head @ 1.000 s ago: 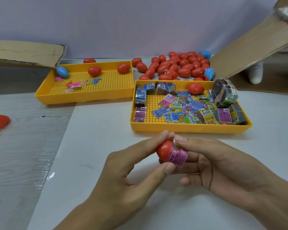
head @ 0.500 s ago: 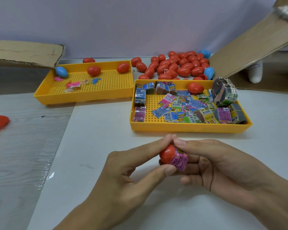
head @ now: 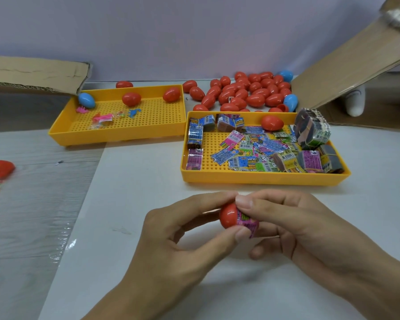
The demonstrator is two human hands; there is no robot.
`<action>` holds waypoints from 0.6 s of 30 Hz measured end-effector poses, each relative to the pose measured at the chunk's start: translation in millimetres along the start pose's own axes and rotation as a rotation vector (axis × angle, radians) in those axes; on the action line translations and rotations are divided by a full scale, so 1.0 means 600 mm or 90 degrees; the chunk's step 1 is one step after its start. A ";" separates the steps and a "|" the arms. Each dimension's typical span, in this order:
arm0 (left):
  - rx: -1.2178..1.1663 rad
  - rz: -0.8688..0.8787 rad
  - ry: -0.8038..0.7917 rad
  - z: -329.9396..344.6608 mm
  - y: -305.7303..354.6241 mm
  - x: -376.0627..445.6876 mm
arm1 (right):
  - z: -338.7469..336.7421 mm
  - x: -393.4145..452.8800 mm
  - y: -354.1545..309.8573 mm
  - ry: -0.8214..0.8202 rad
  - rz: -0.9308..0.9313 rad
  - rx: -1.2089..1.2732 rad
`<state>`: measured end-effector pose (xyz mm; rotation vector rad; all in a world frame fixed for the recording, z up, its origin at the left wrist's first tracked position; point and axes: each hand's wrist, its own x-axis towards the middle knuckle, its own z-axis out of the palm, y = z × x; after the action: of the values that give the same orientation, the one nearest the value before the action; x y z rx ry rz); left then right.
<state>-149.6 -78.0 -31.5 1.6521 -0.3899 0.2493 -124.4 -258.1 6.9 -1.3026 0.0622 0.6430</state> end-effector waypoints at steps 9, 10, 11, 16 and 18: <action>0.012 -0.019 -0.006 -0.003 0.002 0.001 | 0.000 -0.001 0.001 0.006 -0.002 0.003; 0.016 -0.018 -0.008 -0.003 0.001 0.001 | 0.000 -0.001 0.001 0.007 -0.001 -0.004; 0.017 -0.017 -0.010 -0.002 0.001 0.001 | 0.000 -0.001 0.002 0.010 0.000 -0.008; -0.027 -0.029 0.006 -0.001 0.005 0.005 | 0.000 0.002 -0.007 -0.023 0.022 0.052; -0.080 -0.042 0.011 -0.003 0.007 0.006 | 0.000 0.002 -0.010 -0.036 0.023 0.041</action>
<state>-147.5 -76.9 -26.1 1.5354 -0.3310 0.1853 -120.6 -258.4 11.5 -1.2230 0.0600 0.7021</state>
